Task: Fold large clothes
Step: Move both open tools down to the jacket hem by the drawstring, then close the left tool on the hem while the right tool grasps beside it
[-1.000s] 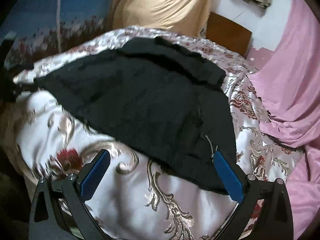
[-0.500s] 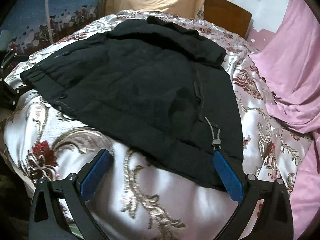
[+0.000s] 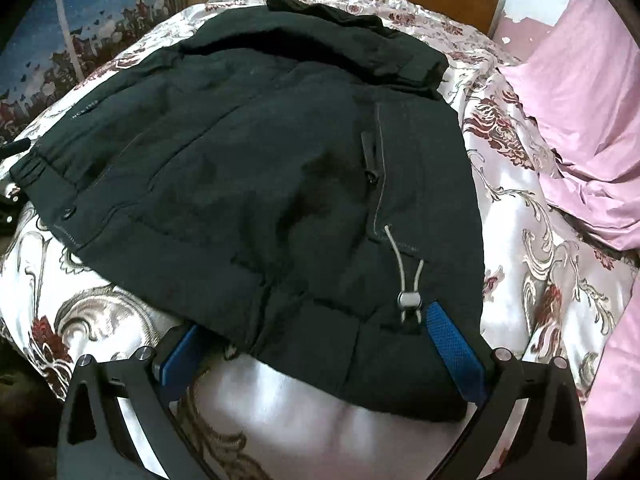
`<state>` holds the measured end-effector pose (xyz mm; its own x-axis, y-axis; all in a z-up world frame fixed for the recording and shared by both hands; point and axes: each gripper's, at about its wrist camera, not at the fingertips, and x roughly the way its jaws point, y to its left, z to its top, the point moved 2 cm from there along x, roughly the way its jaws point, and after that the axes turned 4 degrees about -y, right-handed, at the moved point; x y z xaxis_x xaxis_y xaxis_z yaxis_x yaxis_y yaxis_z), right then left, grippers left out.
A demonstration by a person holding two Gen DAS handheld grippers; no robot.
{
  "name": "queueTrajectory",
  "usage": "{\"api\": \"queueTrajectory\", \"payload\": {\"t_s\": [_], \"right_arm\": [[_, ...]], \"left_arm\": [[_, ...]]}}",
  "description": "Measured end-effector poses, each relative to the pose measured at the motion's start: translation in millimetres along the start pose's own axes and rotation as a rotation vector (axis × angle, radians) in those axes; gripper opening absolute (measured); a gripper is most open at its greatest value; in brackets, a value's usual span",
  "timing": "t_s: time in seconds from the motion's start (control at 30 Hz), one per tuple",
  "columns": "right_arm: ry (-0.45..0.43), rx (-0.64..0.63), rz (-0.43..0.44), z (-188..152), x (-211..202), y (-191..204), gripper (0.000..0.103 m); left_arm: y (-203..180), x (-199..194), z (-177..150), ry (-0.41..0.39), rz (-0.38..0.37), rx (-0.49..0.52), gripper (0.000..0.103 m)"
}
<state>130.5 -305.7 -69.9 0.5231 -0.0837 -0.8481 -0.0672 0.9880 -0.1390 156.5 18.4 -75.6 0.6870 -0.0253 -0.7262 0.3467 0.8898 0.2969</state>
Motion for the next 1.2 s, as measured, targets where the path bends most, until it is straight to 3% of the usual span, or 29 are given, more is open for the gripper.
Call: {"api": "queueTrajectory", "payload": {"t_s": [0.23,0.37,0.47,0.67,0.77,0.83,0.93,1.0,1.07,1.1,1.13,1.2], "right_arm": [[-0.010,0.015,0.035,15,-6,-17,0.101],[0.014,-0.113,0.013,4,-5,-11,0.101],[0.001,-0.209,-0.053,-7,-5,-6,0.101],[-0.067,-0.212,-0.124,-5,-2,-2,0.101],[-0.143,-0.251,-0.182,-9,-8,10,0.100],[-0.189,-0.280,-0.208,-12,-13,16,0.095],[-0.220,-0.322,-0.207,-14,-18,25,0.079],[-0.240,-0.343,-0.193,-15,-19,30,0.062],[-0.245,-0.345,-0.173,-18,-18,35,0.049],[-0.250,-0.335,-0.157,-20,-18,36,0.039],[-0.253,-0.319,-0.135,-22,-17,37,0.037],[-0.271,-0.238,-0.100,-27,-14,32,0.036]], "left_arm": [[-12,-11,9,-0.059,0.036,0.140,0.103],[-17,-9,11,-0.073,0.062,0.179,0.103],[-15,-8,9,-0.081,0.066,0.153,0.103],[-23,-14,6,-0.133,0.126,0.186,0.102],[-29,-18,5,-0.166,0.165,0.207,0.102],[-32,-21,5,-0.183,0.181,0.224,0.099],[-33,-22,4,-0.197,0.176,0.237,0.094],[-35,-23,3,-0.205,0.161,0.251,0.089],[-37,-24,2,-0.211,0.130,0.266,0.077],[-39,-24,1,-0.214,0.098,0.276,0.065],[-41,-24,-1,-0.212,0.056,0.288,0.054],[-43,-22,-2,-0.203,0.032,0.298,0.047]]}}
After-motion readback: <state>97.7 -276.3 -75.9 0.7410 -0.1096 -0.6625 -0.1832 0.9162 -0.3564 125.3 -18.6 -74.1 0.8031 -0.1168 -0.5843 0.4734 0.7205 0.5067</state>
